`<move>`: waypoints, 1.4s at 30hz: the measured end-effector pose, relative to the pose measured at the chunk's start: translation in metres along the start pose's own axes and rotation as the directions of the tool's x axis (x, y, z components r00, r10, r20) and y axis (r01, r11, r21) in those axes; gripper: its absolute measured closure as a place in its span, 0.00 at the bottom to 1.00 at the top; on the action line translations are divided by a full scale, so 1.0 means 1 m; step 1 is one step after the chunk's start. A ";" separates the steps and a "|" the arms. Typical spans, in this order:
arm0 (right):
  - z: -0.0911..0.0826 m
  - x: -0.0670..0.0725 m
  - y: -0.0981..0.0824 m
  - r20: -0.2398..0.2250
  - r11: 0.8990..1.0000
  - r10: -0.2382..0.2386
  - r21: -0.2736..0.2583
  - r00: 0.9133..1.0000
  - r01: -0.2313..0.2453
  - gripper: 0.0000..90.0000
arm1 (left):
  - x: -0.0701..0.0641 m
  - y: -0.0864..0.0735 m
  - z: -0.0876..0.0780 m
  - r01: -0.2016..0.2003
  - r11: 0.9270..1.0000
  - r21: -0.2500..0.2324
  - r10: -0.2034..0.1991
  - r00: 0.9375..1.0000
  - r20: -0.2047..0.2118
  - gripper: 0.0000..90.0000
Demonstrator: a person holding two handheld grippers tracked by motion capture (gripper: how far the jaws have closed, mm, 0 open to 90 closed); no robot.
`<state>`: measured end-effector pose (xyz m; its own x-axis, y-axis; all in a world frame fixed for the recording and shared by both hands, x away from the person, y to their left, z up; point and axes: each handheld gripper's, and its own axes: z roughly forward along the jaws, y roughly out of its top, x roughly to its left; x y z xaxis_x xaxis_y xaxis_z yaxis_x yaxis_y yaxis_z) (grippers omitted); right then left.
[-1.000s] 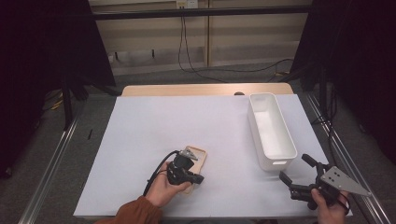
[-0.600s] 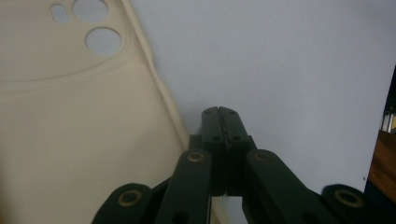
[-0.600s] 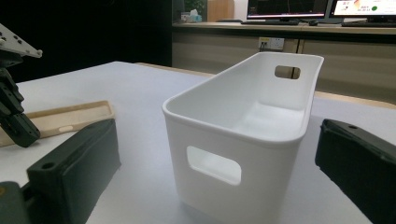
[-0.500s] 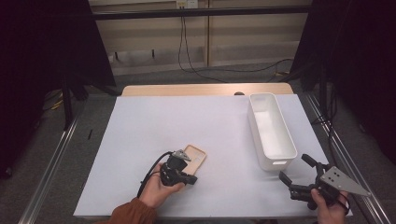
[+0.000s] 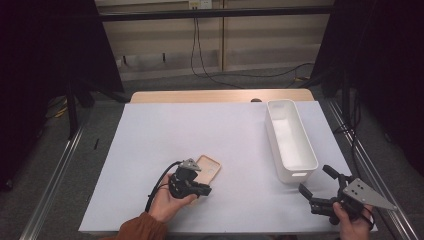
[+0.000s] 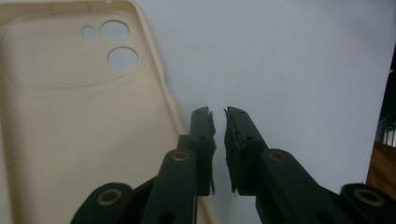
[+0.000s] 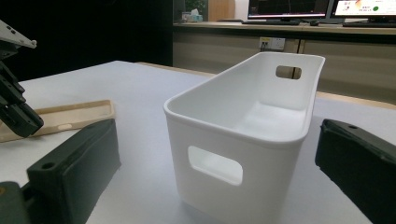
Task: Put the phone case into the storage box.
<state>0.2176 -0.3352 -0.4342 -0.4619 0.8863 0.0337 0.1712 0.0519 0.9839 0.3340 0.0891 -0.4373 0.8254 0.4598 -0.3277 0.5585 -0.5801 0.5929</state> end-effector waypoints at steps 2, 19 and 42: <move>0.000 0.000 0.000 -0.001 1.000 0.000 0.001 1.000 0.000 0.00 | -0.001 0.000 0.000 -0.005 1.000 -0.016 0.005 1.000 -0.002 0.85; 0.000 0.000 0.000 0.000 1.000 -0.001 0.001 1.000 0.001 0.00 | -0.013 0.003 -0.021 -0.057 0.977 -0.204 0.041 0.995 -0.086 0.23; 0.002 0.000 0.000 -0.004 1.000 -0.003 0.002 1.000 0.003 0.00 | 0.026 -0.015 -0.064 0.029 0.942 -0.335 -0.108 0.970 -0.220 0.06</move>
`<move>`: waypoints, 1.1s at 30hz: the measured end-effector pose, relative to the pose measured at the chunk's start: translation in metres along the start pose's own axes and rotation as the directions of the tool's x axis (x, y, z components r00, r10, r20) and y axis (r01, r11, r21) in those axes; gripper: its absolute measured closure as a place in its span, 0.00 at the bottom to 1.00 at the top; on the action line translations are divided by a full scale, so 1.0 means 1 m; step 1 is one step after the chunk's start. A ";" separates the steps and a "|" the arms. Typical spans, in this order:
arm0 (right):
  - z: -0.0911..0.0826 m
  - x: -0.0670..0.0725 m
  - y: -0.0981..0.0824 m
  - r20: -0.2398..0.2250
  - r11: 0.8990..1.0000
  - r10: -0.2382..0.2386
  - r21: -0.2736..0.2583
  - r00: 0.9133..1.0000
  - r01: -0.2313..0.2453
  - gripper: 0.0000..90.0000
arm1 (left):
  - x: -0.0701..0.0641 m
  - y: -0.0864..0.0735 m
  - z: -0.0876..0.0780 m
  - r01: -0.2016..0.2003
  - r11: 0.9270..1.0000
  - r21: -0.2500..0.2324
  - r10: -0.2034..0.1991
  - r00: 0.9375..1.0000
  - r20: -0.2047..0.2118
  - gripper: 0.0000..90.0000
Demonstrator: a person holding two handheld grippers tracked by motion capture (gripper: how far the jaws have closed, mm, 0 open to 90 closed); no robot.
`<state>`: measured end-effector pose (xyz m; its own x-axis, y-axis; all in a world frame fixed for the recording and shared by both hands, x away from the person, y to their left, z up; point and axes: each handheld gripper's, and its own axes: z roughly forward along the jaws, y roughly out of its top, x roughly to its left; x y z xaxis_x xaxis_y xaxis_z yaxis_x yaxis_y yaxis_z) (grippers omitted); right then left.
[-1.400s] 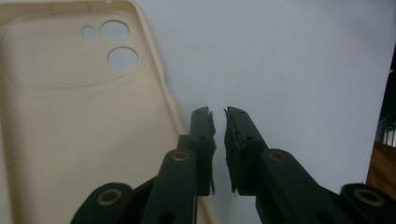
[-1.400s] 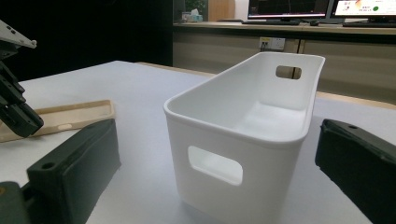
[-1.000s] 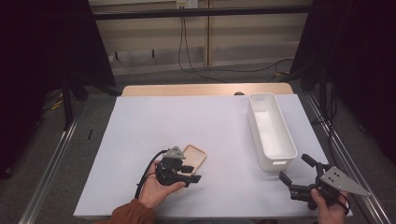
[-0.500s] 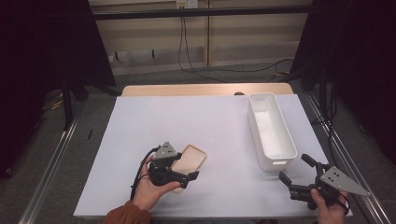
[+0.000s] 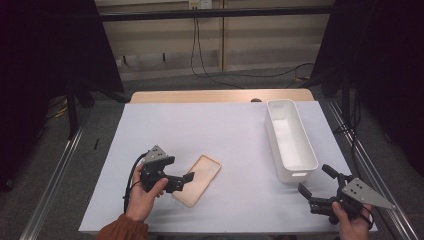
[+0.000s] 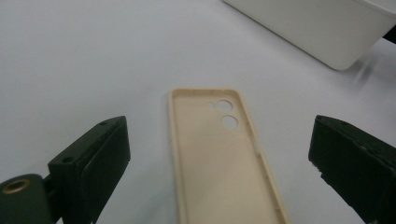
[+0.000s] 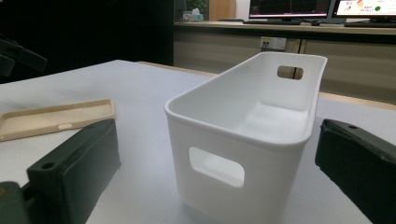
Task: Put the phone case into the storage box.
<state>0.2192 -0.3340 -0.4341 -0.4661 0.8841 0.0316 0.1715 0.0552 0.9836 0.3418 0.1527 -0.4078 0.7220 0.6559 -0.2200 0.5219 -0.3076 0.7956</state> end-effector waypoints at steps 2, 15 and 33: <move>0.000 0.000 0.000 0.000 1.000 0.001 0.000 1.000 -0.001 0.00 | 0.003 0.000 0.000 0.001 1.000 0.011 -0.001 1.000 -0.022 0.06; 0.000 0.000 0.000 -0.004 1.000 0.000 0.000 1.000 0.000 0.00 | 0.019 0.009 0.018 0.024 0.992 0.122 -0.016 0.998 -0.063 0.05; 0.001 0.000 0.000 -0.007 1.000 -0.003 0.000 1.000 0.003 0.00 | 0.022 0.011 0.037 0.010 0.961 0.276 0.008 0.998 -0.062 0.20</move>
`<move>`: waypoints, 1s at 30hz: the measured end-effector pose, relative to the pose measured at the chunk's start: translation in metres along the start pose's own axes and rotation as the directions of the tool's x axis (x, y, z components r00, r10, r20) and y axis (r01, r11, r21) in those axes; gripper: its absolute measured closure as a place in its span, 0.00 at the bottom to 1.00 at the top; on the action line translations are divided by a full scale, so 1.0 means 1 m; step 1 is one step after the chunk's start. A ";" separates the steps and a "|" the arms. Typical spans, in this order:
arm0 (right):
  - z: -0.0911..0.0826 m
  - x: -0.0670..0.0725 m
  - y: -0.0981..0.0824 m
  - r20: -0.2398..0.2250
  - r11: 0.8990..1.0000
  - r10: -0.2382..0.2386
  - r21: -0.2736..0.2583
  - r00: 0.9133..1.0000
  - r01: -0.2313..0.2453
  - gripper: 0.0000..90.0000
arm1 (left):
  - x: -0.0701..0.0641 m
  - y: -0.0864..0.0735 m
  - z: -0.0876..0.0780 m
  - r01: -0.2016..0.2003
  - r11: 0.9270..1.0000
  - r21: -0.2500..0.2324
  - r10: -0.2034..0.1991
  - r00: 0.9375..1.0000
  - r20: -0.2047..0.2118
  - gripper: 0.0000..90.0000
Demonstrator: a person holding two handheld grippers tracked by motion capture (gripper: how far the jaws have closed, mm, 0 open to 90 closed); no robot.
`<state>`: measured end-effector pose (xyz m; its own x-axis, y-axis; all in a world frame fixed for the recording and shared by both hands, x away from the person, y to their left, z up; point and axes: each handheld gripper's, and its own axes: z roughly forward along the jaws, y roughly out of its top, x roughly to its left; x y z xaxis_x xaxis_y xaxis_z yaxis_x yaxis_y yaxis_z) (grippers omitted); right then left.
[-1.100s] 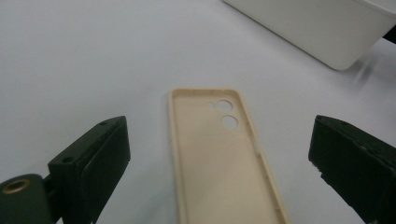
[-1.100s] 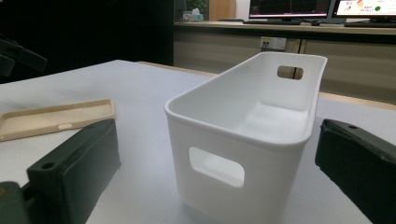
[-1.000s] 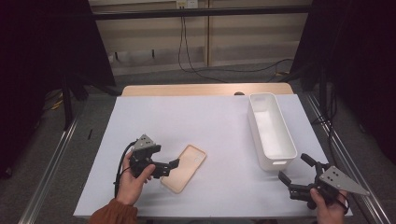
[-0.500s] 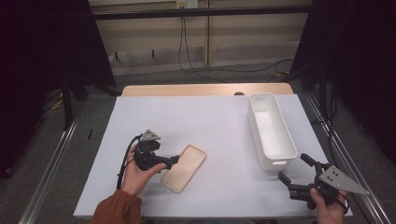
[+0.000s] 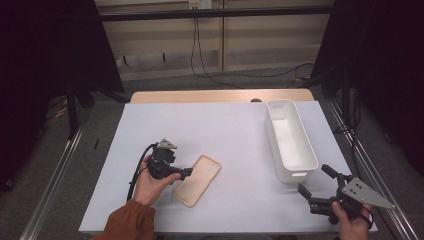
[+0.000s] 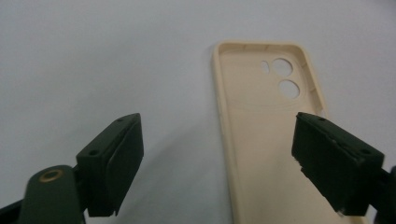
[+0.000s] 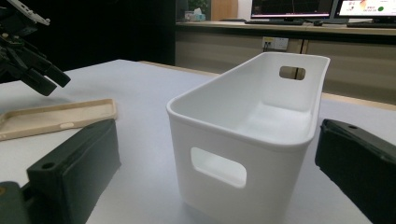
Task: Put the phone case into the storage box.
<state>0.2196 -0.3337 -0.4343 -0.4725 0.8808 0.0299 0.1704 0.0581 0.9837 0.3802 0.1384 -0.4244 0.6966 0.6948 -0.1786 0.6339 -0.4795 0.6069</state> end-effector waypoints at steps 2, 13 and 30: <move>0.000 0.000 0.000 0.000 1.000 -0.001 -0.001 1.000 0.001 0.00 | -0.001 0.000 0.004 0.000 1.000 0.016 0.000 1.000 -0.003 0.22; 0.000 0.000 0.000 -0.002 1.000 -0.007 0.003 1.000 0.007 0.00 | -0.002 0.001 0.014 -0.027 0.997 0.076 0.026 1.000 0.004 0.43; 0.001 0.000 0.000 -0.003 1.000 -0.007 0.007 1.000 0.007 0.00 | -0.004 0.005 0.020 -0.060 0.988 0.139 0.063 0.998 -0.018 0.68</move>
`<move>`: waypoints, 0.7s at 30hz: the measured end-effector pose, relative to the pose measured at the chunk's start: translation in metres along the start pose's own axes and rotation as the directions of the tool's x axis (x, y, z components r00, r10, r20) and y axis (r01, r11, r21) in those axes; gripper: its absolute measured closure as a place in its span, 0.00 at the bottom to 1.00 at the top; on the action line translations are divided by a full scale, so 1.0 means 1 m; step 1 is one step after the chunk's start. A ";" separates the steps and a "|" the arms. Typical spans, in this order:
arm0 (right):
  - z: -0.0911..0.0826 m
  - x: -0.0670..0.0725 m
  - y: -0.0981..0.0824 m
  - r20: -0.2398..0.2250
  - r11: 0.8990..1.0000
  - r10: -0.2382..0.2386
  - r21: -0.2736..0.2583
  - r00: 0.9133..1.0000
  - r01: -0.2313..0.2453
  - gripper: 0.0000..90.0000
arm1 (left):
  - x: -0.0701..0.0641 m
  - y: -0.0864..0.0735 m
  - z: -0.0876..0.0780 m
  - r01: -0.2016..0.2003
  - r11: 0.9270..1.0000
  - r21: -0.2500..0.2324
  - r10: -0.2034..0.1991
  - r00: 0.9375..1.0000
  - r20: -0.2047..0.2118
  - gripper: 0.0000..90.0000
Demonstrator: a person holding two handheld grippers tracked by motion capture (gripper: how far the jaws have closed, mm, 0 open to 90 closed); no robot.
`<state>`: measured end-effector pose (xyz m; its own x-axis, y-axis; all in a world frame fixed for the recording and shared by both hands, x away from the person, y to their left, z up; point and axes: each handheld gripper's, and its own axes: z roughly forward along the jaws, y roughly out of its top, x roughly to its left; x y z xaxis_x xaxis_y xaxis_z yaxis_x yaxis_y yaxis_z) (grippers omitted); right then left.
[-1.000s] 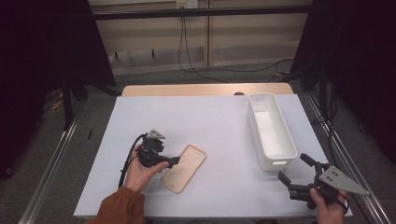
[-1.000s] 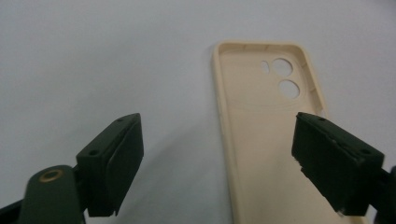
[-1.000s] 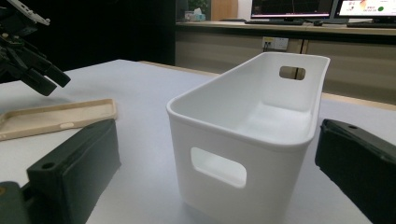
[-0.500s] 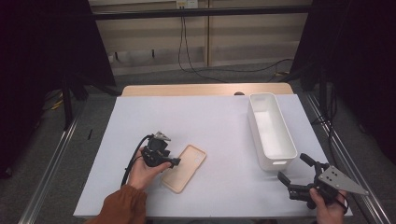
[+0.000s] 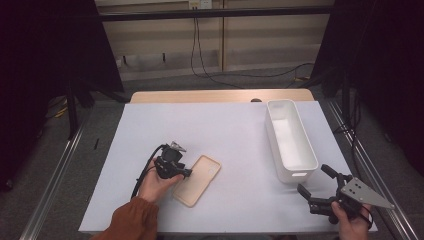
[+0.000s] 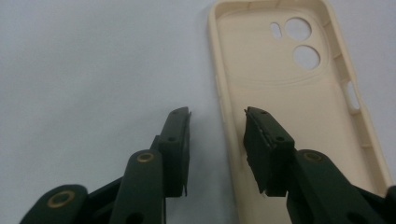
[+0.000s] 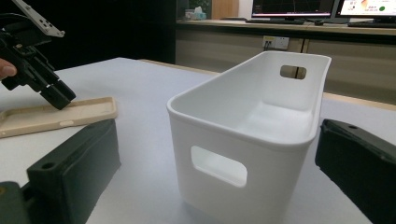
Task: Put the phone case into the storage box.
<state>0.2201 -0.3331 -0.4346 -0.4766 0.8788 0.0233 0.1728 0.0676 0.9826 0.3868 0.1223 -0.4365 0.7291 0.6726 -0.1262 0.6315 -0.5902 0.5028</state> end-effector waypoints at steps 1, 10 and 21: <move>0.000 0.000 0.000 -0.001 1.000 -0.001 0.000 1.000 0.001 0.00 | 0.000 0.000 0.000 0.001 1.000 0.000 -0.001 1.000 0.000 0.69; 0.000 0.000 0.000 -0.002 1.000 -0.005 0.001 1.000 0.005 0.00 | 0.001 -0.001 0.001 0.027 1.000 -0.006 -0.026 0.998 0.057 0.82; 0.000 0.001 0.000 -0.003 1.000 -0.005 0.003 1.000 0.005 0.00 | 0.006 -0.002 0.002 0.081 0.997 -0.010 -0.079 0.991 0.104 0.90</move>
<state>0.2198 -0.3325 -0.4346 -0.4802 0.8769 0.0186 0.1729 0.0739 0.9822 0.3901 0.1264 -0.4404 0.7002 0.6671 -0.2543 0.6858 -0.5295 0.4994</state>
